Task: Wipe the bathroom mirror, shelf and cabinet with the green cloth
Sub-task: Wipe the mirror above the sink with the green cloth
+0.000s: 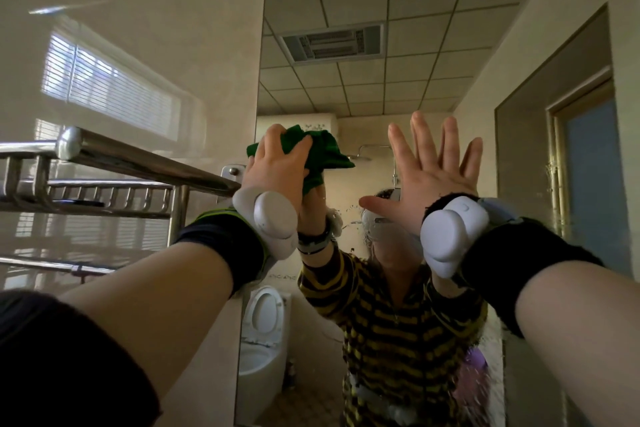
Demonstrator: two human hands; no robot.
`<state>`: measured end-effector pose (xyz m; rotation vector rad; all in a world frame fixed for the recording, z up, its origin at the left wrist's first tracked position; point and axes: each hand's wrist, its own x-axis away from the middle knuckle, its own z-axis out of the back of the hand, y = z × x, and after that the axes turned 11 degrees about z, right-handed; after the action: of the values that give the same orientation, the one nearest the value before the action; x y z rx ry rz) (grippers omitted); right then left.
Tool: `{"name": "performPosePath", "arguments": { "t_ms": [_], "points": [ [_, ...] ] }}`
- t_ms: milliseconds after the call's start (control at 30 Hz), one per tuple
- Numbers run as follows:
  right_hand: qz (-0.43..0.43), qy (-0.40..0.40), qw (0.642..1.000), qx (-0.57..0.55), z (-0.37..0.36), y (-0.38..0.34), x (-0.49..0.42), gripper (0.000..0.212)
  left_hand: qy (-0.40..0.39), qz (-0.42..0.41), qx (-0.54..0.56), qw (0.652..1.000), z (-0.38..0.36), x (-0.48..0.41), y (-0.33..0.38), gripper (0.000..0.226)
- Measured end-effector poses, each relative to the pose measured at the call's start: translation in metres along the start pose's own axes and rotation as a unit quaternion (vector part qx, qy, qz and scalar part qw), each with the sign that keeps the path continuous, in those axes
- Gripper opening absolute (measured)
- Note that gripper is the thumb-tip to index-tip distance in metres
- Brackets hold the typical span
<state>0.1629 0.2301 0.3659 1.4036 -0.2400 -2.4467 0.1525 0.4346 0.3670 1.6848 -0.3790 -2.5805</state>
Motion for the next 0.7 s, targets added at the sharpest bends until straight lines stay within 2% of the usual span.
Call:
{"name": "performPosePath", "arguments": {
  "t_ms": [200, 300, 400, 600, 700],
  "points": [
    [0.0, 0.02, 1.0, 0.007, -0.003, -0.001, 0.002, 0.102, 0.033, 0.021, 0.068, 0.997, 0.001, -0.019, 0.019, 0.058],
    [0.0, 0.025, 1.0, 0.004, -0.004, 0.0, 0.001, 0.102, 0.049, 0.041, 0.103, 0.993, -0.002, -0.016, 0.022, 0.046],
    [0.0, 0.025, 1.0, 0.004, -0.004, 0.001, 0.001, 0.102, 0.048, 0.022, 0.091, 0.994, -0.006, -0.004, 0.02, 0.04],
    [0.0, 0.007, 1.0, 0.0, -0.002, 0.002, -0.002, 0.108, 0.064, -0.007, 0.001, 0.998, -0.016, 0.034, 0.014, 0.055],
    [0.001, 0.015, 1.0, 0.008, -0.003, 0.001, -0.001, 0.109, 0.024, -0.019, 0.015, 0.999, -0.015, 0.034, 0.014, 0.059]
  ]
}}
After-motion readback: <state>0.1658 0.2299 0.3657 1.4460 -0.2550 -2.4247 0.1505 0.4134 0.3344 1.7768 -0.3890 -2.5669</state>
